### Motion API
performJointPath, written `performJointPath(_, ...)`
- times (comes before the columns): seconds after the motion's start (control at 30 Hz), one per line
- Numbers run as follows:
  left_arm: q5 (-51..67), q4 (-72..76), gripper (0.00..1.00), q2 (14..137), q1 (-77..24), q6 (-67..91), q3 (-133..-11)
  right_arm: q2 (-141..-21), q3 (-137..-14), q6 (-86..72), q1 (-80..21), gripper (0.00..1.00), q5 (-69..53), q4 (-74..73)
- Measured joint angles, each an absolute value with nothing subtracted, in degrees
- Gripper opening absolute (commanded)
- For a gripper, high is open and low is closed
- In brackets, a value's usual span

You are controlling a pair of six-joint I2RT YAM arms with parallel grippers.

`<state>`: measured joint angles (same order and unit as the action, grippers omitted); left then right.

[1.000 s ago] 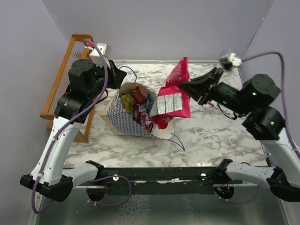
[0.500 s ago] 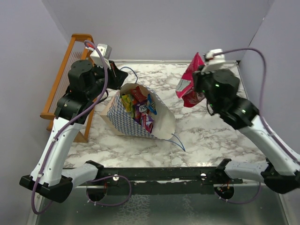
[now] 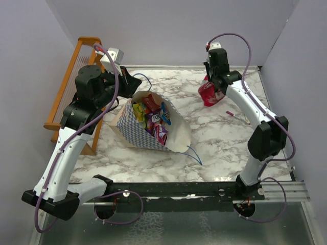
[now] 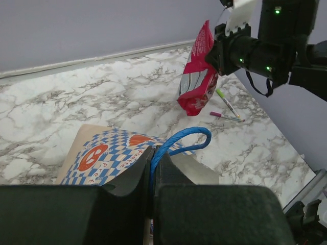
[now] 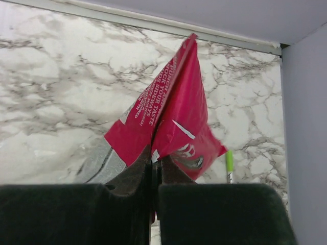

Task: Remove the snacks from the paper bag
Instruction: Place the snack at the center of the board.

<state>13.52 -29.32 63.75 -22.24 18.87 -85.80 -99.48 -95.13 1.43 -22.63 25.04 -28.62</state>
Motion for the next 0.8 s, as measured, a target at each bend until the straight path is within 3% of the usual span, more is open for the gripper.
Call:
performJointPath(0.4, 14.39, -29.26, 0.00, 63.92, -22.24, 18.28, -85.80, -112.31, -100.03, 15.70, -13.91, 0.03, 21.65, -28.18)
performJointPath(0.63, 15.09, -29.28, 0.00, 64.16, -22.24, 18.13, -85.80, -123.66, -112.66, 16.53, -14.66, 0.18, 14.35, -30.50)
performJointPath(0.8, 17.12, -29.26, 0.00, 64.38, -22.24, 18.24, -85.80, -129.25, -118.10, 12.69, -15.25, 0.36, 7.84, -33.56)
